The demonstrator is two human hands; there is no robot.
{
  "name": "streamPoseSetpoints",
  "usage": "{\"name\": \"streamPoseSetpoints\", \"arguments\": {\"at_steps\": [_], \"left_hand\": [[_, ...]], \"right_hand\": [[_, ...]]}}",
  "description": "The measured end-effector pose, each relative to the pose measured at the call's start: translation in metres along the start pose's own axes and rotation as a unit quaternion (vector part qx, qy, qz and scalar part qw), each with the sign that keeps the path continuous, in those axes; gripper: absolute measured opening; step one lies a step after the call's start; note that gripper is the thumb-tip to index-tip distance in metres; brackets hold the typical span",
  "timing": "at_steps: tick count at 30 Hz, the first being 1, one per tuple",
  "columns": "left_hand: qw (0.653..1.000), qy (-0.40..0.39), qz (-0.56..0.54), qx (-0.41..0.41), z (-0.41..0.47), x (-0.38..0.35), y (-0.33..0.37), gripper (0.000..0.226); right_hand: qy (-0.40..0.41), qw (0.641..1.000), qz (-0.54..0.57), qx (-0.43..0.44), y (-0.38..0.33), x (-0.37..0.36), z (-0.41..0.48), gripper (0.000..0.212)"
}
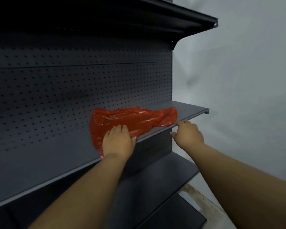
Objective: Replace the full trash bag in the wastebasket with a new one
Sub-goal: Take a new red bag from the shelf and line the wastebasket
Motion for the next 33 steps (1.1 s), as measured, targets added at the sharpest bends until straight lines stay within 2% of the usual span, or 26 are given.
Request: {"name": "streamPoseSetpoints", "arguments": {"at_steps": [3, 6, 8, 11, 13, 16, 23, 29, 33], "left_hand": [[0.998, -0.037, -0.015, 0.04, 0.004, -0.015, -0.02, 0.057], [0.997, -0.064, -0.024, 0.03, 0.01, -0.025, -0.02, 0.054], [0.997, -0.074, -0.034, 0.012, 0.014, -0.03, -0.016, 0.044], [0.994, -0.034, -0.1, -0.007, 0.016, -0.035, -0.008, 0.022], [0.991, -0.001, -0.122, -0.053, 0.015, -0.036, 0.009, 0.026], [0.979, -0.018, -0.119, -0.166, 0.013, -0.039, 0.053, 0.028], [0.923, -0.083, -0.25, -0.279, 0.003, -0.036, 0.16, 0.017], [0.852, -0.099, -0.363, -0.365, -0.019, -0.061, 0.26, 0.022], [0.801, -0.14, -0.404, -0.419, -0.049, -0.081, 0.324, 0.028]], "right_hand": [[-0.011, 1.0, 0.0, 0.01, -0.009, -0.012, 0.003, 0.046], [-0.017, 1.0, -0.011, 0.009, -0.008, -0.016, 0.007, 0.048], [-0.016, 1.0, -0.018, 0.002, -0.002, -0.015, 0.01, 0.049], [-0.012, 0.999, -0.025, -0.019, 0.011, -0.011, 0.014, 0.048], [-0.008, 0.999, -0.023, -0.034, 0.021, -0.007, 0.016, 0.047], [0.005, 0.998, -0.026, -0.055, 0.042, 0.002, 0.016, 0.049], [0.019, 0.991, -0.045, -0.127, 0.129, 0.037, 0.005, 0.059], [0.048, 0.973, -0.064, -0.215, 0.224, 0.07, -0.026, 0.061], [0.037, 0.959, -0.075, -0.27, 0.29, 0.086, -0.055, 0.063]]}}
Point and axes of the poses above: each hand's wrist, its own z-axis towards the middle knuckle, its own x-axis out of the back of the hand, y = z × x, the point moved 3 cm from there along z, towards the middle knuckle, and after that the axes turned 8 degrees about -x, right-handed, at the moved point
